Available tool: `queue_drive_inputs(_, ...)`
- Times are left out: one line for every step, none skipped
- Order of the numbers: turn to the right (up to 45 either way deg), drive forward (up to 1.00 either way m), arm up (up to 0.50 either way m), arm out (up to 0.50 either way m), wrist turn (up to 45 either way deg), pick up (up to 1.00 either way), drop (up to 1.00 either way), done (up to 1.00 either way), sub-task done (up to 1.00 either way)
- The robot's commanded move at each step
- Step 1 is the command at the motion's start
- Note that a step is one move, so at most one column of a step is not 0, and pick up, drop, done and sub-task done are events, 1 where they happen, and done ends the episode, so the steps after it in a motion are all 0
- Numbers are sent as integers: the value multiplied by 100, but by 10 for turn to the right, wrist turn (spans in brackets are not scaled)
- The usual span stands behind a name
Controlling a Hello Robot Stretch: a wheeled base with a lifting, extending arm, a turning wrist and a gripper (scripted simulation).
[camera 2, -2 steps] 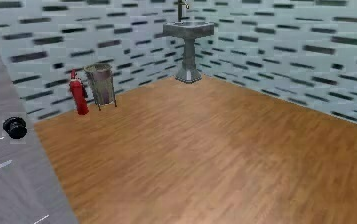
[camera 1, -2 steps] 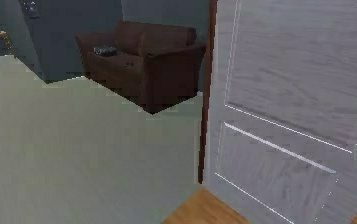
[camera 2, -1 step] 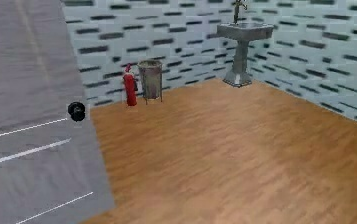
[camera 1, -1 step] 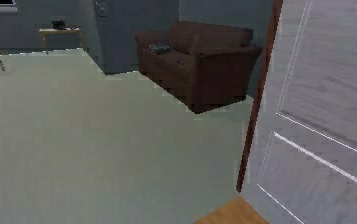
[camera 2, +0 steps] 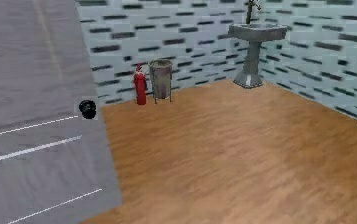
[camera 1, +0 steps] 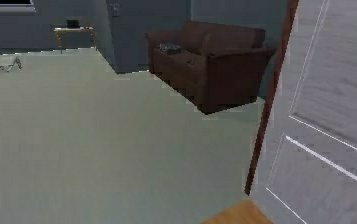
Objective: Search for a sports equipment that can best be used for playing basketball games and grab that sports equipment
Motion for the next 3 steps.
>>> queue_drive_inputs(0,30,0,0,0,0,0,0,0)
queue_drive_inputs(-450,0,0,0,0,0,0,0,0)
queue_drive_inputs(0,80,0,0,0,0,0,0,0)
